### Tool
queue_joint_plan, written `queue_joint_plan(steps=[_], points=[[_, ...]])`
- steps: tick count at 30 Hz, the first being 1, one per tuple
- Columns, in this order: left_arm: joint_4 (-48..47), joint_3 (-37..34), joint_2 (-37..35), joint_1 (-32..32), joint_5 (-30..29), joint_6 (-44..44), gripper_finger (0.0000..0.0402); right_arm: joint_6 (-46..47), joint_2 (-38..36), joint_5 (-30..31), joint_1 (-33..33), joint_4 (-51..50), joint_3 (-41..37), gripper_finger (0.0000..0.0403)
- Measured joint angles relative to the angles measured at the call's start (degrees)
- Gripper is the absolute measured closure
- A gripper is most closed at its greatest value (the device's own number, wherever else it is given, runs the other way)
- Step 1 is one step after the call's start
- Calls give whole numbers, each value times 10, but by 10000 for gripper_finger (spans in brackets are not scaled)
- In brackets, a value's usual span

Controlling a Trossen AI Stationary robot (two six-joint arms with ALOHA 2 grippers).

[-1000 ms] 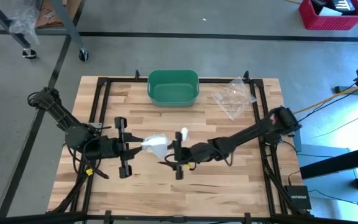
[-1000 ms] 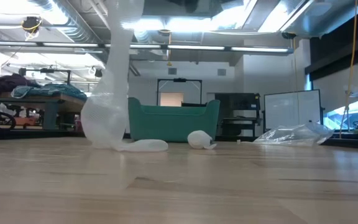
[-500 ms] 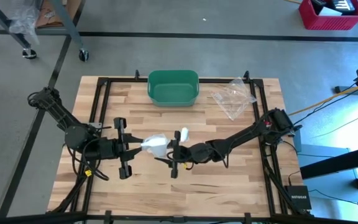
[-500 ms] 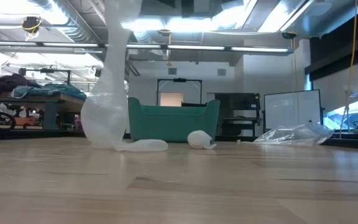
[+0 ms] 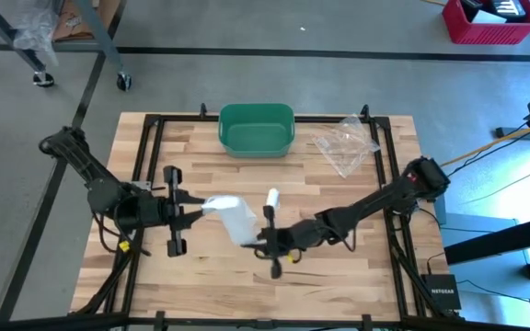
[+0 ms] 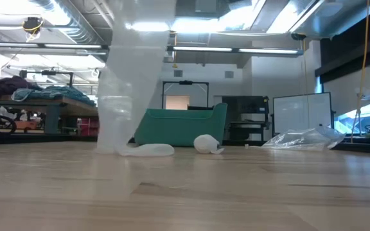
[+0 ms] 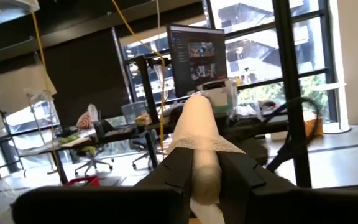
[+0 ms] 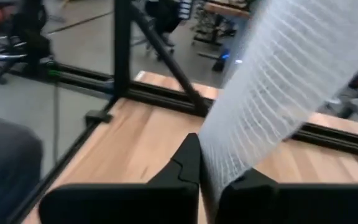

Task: Roll bandage
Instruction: Roll the bottom white bandage

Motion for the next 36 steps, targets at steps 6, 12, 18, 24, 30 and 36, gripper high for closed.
queue_joint_plan(steps=[6,12,18,24,30,36], points=[[-8,0,0,15,-20,50,375,-1,-25,-10,44,-18,0,398],[-46,0,2,34,-64,77,384,2,-31,55,92,-30,12,399],[-106,0,2,60,-112,52,374,-14,-31,94,136,-114,83,399],[-128,0,26,83,-112,20,378,-32,-31,95,153,-168,149,399],[-150,0,77,87,-112,-4,376,-43,-31,99,151,-233,219,400],[-174,0,129,73,-110,-23,371,-61,-30,112,149,-277,306,395]])
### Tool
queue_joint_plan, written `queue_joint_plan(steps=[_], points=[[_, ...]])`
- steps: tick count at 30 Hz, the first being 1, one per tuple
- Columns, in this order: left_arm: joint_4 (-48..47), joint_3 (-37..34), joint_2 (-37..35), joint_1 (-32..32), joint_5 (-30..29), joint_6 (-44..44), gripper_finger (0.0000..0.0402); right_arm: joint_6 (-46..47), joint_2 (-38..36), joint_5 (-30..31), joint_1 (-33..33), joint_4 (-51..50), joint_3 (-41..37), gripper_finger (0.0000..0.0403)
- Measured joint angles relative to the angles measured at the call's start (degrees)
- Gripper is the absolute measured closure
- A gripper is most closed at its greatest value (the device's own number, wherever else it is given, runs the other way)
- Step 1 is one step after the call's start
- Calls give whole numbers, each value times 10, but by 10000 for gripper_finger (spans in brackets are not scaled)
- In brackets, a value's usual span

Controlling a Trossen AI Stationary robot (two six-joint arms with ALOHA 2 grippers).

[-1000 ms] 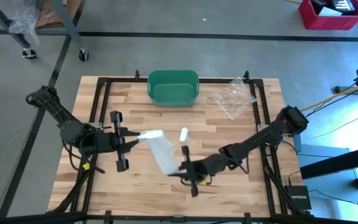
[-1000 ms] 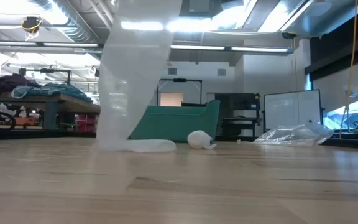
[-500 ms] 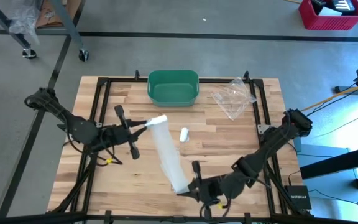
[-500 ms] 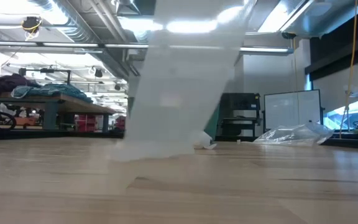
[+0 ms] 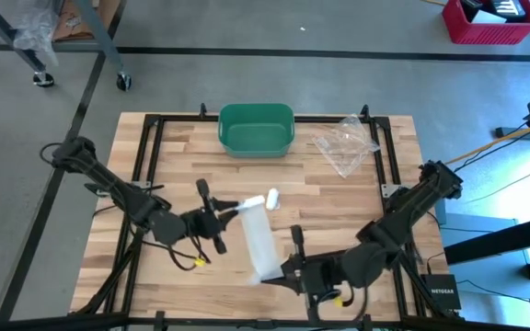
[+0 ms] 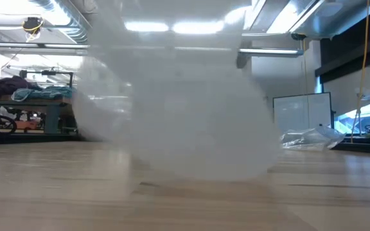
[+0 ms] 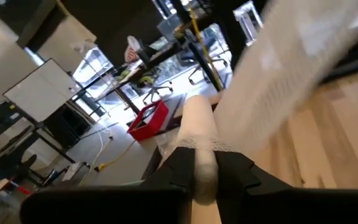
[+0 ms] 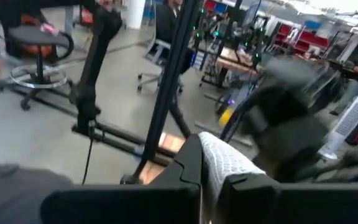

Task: Roll bandage
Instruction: Roll the bottom white bandage

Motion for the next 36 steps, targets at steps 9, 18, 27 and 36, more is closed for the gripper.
queue_joint_plan(steps=[9,18,27,36], points=[[-1,0,63,-36,37,15,374,1,0,-3,-66,-77,118,394],[19,0,72,-67,49,32,371,2,1,-3,-176,-114,135,393],[29,0,72,-74,60,47,367,36,9,-4,-267,-184,135,381],[27,0,72,-70,67,15,364,177,67,-114,-347,-305,136,212]])
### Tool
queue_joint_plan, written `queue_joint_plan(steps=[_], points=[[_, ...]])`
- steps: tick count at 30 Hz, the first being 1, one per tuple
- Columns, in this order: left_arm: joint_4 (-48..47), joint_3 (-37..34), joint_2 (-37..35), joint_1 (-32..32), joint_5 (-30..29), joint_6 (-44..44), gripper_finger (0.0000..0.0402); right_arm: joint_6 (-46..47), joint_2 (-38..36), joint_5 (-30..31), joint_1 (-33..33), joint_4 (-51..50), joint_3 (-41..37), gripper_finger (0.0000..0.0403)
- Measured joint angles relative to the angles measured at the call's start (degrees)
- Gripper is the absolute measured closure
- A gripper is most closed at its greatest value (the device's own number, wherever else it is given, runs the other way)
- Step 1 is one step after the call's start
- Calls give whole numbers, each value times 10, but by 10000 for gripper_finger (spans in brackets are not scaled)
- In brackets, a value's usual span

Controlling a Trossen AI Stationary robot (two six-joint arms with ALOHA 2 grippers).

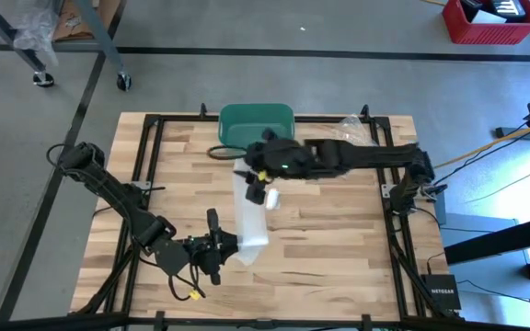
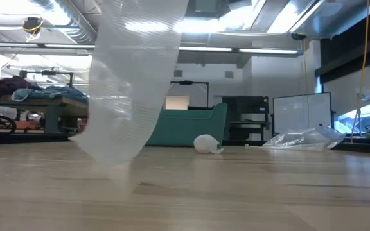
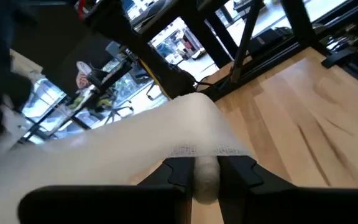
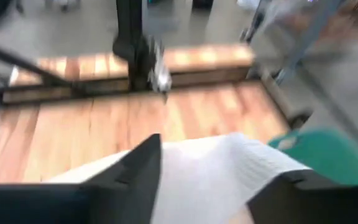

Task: Roll bandage
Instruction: Roll the bottom white bandage

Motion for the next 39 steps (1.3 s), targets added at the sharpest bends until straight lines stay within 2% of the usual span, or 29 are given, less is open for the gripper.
queue_joint_plan(steps=[4,9,15,19,28,30,33,34,35,39], points=[[-21,0,0,15,34,-28,367,25,35,-54,-24,-48,-1,148],[-87,0,0,37,43,-79,366,64,43,-100,-35,-74,-1,113],[-130,-1,0,58,43,-125,364,91,31,-105,-33,-148,61,109],[-133,-1,0,60,43,-136,364,94,31,-110,-33,-151,82,109],[-137,-1,-1,57,42,-140,358,115,31,-95,-33,-151,54,109],[-141,-1,-1,57,42,-140,357,139,31,-145,-34,-156,40,109],[-141,-1,-1,58,42,-139,357,155,32,-254,-35,-195,37,109],[-141,-1,-1,58,41,-138,357,154,29,-266,-34,-195,37,109],[-141,-1,-1,58,41,-138,357,154,25,-261,-33,-195,37,109],[-141,-1,-1,58,41,-140,357,154,21,-177,-20,-187,38,109]])
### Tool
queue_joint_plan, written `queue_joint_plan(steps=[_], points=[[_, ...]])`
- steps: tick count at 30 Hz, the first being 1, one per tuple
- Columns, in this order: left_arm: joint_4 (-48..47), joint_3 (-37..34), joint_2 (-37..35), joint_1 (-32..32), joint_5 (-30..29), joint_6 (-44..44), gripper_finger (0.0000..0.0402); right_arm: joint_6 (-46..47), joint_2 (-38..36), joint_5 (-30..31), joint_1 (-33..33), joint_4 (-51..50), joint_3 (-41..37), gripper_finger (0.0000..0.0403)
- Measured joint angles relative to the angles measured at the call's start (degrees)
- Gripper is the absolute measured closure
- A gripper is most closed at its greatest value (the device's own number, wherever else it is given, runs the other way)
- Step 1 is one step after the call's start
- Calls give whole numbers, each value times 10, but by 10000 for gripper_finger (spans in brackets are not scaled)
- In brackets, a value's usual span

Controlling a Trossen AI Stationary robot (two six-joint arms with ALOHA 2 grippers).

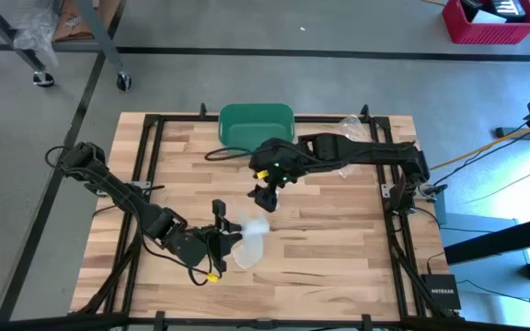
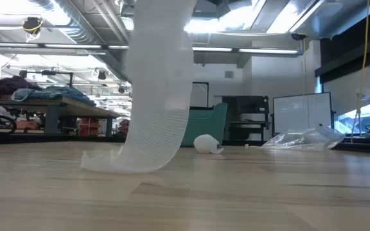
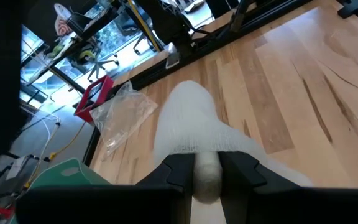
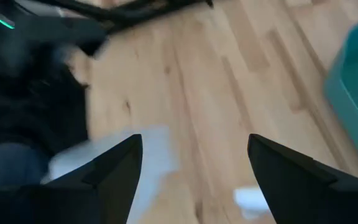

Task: Roll bandage
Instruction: Roll the bottom white bandage

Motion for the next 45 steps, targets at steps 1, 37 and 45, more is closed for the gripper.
queue_joint_plan(steps=[1,37,45], points=[[0,0,0,0,0,0,357,0,0,1,0,-12,0,109],[26,0,0,-4,0,14,357,-68,-247,361,274,620,-681,109],[35,1,0,-5,-1,15,357,-45,-147,228,240,757,-696,109]])
